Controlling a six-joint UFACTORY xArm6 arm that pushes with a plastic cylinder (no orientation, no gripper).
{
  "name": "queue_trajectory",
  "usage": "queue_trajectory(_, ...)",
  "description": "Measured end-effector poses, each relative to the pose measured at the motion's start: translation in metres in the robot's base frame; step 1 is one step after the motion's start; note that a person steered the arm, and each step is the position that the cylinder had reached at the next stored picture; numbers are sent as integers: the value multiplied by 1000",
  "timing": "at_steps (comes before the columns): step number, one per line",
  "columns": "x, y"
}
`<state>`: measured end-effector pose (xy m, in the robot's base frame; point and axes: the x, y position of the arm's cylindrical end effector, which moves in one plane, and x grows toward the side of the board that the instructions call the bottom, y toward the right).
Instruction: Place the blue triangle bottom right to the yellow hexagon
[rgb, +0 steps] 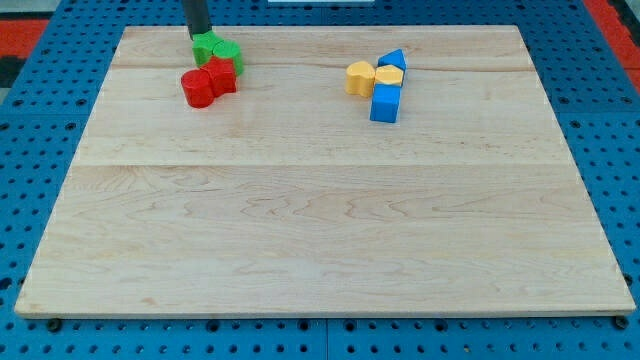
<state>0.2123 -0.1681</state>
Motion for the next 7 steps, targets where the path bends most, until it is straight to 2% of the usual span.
queue_trajectory(1, 0, 0)
queue_trajectory(2, 29, 4)
queue_trajectory(4, 16, 8)
queue_trajectory(6, 2, 115)
queue_trajectory(7, 3, 131)
